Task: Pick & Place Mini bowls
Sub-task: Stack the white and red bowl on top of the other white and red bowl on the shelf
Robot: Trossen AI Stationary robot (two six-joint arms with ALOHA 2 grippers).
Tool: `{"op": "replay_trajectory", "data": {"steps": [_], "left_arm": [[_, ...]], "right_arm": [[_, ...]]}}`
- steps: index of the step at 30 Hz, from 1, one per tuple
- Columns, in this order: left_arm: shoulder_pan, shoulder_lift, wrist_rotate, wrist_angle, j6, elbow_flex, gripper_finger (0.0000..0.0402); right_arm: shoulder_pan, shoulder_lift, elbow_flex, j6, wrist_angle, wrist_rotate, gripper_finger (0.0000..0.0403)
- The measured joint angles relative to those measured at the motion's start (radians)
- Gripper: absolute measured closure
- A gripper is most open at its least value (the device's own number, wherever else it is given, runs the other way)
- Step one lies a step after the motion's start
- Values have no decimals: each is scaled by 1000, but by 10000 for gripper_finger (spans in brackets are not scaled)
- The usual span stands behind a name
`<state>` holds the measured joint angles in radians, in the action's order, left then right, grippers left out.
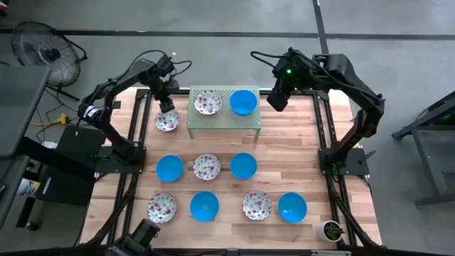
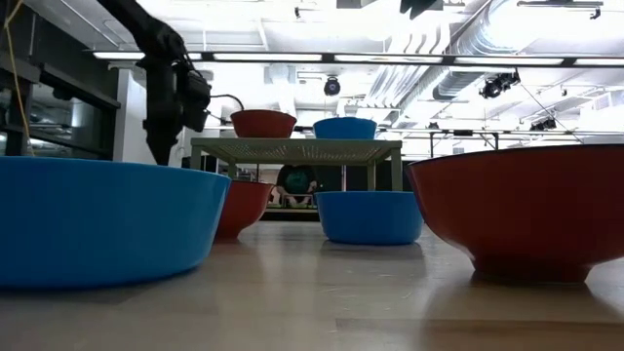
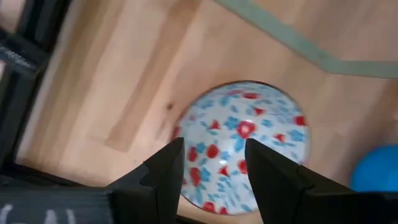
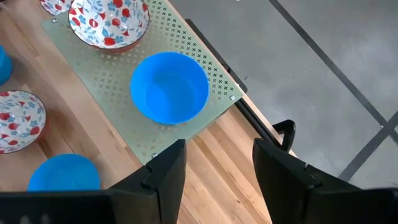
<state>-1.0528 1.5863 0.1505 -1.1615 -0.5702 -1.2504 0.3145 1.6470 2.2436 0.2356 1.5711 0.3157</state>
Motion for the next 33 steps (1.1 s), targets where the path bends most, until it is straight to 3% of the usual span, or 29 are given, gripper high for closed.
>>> {"op": "replay_trajectory", "data": {"steps": [9, 18, 33], "left_arm": [[-1, 0, -108, 97, -106, 51, 236], [-1, 39, -51, 115, -255, 53, 236], [-1, 174, -49, 106, -335, 54, 236]], "right_arm": [[0, 0, 0, -44, 0, -9, 229], [0, 0, 0, -80, 0, -37, 229], [0, 0, 0, -79, 0, -38, 230]]}}
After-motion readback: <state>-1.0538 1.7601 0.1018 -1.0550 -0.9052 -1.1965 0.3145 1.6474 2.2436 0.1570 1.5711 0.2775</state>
